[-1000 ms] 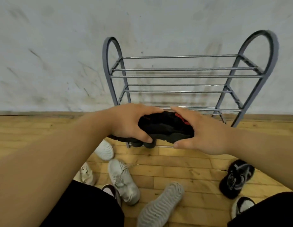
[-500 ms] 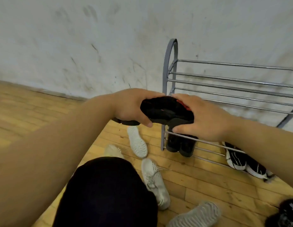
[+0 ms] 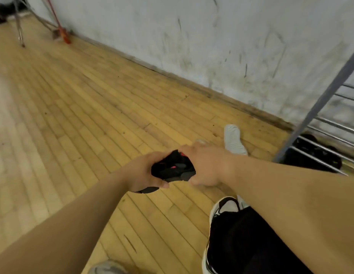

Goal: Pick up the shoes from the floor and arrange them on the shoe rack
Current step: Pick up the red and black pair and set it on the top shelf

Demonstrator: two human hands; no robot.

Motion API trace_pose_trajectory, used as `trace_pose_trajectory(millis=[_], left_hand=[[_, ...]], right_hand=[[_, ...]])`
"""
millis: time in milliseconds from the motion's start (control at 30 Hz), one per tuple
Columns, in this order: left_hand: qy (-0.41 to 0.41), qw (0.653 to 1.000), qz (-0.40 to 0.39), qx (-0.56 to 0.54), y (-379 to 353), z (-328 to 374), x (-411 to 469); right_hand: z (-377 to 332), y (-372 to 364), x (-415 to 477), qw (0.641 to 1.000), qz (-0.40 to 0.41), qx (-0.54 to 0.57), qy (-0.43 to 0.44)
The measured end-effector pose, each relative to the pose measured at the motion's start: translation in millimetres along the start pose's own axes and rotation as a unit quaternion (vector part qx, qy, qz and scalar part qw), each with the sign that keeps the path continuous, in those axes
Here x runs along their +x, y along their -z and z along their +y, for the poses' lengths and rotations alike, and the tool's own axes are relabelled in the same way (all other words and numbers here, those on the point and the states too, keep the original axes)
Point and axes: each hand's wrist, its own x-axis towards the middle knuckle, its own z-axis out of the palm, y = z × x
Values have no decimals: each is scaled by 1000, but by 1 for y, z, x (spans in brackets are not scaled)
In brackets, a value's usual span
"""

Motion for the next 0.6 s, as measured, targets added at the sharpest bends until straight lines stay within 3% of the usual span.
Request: trace_pose_trajectory(millis=[100,267,400,600], left_hand=[[42,999,-10,-32,-37,-31,-14],[157,985,45,-54,-73,-74,-30],[229,971,67,6,-83,-121,-40],[340,936,92,3,-91,-199,-59]], right_hand=[[-25,-32,12,997,-42,-55,22],[-52,-38,33,991,-41,-127,19],[-52,-32,44,992,-34,-122,5],[-56,-25,55,991,-52,-125,8]])
